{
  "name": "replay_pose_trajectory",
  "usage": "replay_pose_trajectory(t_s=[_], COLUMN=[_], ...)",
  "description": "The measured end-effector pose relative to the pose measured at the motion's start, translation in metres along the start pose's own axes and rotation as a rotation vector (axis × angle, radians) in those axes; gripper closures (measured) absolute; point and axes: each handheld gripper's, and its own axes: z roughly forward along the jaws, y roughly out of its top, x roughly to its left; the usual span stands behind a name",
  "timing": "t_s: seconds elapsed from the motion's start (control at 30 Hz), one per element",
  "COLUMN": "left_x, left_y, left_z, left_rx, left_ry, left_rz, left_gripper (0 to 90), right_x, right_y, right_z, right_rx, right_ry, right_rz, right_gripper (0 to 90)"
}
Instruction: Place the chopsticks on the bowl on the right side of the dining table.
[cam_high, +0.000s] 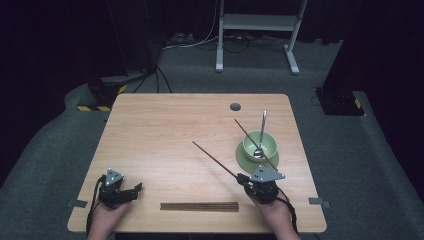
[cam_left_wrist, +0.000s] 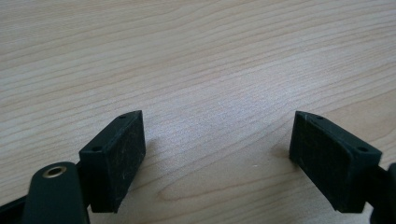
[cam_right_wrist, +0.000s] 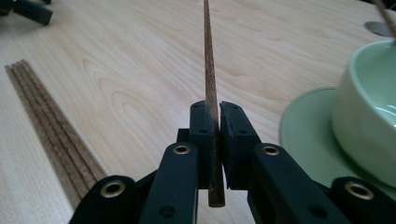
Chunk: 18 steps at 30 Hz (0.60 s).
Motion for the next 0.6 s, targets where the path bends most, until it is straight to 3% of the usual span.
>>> replay_pose_trajectory(t_s=[0.6], left_x=[0.0], left_y=[0.0], left_z=[0.0], left_rx=[0.0], left_ry=[0.0], left_rz=[0.0], left_gripper=[18.5], right_x=[-0.036], right_y=[-0.002], right_z=[-0.028], right_rx=[-0.052], right_ry=[-0.142], right_rz=[0.096], right_gripper=[84.3])
